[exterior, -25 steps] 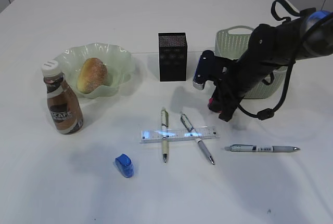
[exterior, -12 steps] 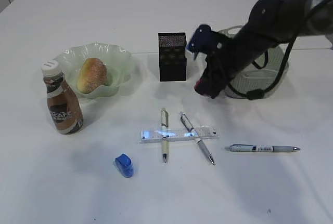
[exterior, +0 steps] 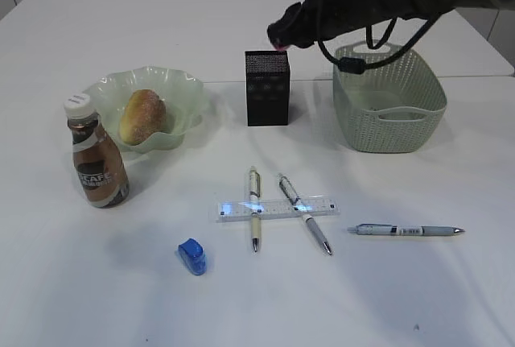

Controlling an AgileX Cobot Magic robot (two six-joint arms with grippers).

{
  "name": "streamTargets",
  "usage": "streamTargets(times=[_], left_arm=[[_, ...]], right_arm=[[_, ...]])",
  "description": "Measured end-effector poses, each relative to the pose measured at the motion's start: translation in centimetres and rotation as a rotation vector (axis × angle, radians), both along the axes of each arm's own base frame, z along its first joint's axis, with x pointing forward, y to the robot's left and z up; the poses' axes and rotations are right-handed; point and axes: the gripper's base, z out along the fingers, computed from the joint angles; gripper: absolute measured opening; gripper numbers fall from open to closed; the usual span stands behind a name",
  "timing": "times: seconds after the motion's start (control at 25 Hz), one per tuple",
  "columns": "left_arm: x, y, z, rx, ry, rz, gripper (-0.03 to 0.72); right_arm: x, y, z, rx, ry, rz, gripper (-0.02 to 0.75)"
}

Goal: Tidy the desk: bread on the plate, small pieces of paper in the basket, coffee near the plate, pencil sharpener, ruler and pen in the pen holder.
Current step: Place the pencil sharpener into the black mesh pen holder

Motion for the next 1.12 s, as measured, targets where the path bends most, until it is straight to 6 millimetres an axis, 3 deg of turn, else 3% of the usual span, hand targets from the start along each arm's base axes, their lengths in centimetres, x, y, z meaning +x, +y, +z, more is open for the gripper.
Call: streamTargets(times=[0.16,0.52,0.72,1.12], left_arm=[[0.0,0.0,0.0,0.001,0.000,-0.001,0.520],[0.0,0.0,0.0,0.001,-0.004,-0.002,0.520],[0.0,0.0,0.0,0.002,-0.007,-0.004,0.520],[0.1,0.0,0.0,0.003,-0.009,-0.005,0.520]], right_arm=[[0.8,-0.2,0.6,0.072,-0.050,-0.087,0.176],[2.7,0.7,-2.7,0.151,-0.022,-0.115,0.175],[3.0,1.9,-3.6,0.158,-0.023,-0.092,0.174],[3.7,2.1,-5.3,0.216,-0.031,-0.109,0.174]])
